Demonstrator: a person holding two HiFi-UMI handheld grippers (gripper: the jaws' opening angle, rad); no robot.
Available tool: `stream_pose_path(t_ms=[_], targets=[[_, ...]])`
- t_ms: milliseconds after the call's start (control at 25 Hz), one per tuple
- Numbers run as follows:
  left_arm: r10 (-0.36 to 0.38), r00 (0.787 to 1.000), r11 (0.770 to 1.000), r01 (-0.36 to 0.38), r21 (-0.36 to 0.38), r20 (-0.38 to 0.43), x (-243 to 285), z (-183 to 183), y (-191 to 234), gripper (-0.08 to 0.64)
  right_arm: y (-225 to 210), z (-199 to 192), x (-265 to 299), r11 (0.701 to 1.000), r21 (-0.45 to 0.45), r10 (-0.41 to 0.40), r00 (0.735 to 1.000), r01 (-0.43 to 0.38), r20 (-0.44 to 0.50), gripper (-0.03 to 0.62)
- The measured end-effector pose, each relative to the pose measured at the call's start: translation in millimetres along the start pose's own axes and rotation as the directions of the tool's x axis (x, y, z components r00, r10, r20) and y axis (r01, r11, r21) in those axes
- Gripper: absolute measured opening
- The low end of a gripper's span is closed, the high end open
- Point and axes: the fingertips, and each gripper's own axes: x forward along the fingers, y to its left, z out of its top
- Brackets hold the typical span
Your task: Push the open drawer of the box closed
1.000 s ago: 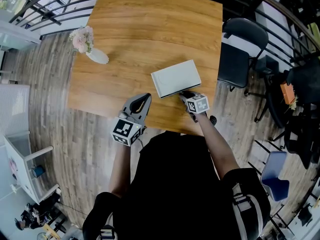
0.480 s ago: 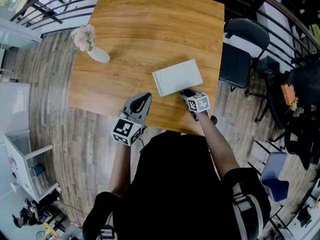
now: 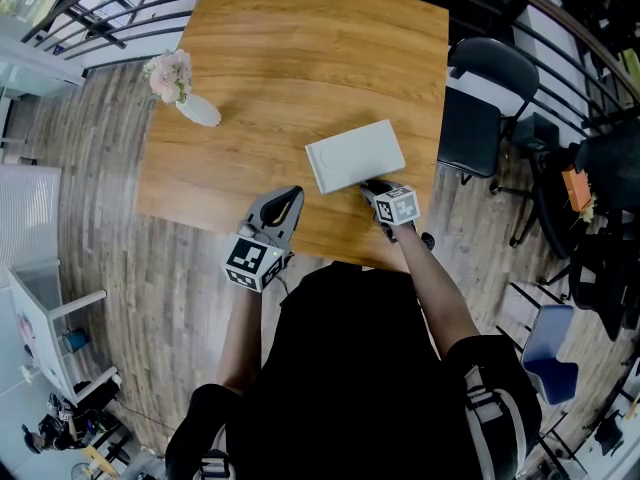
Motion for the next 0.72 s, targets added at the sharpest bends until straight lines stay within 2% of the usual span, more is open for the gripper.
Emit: stream_pose_path(t_ms=[720], targets=[[-0.017,1.0,1.0,0.017,-0.011,0.01,-3.9,-5.7,-8.9,0.023,-1.9,-8.6,-15.5,1.0,0.016,-0.011,1.0,0.011,0.029,0.089]])
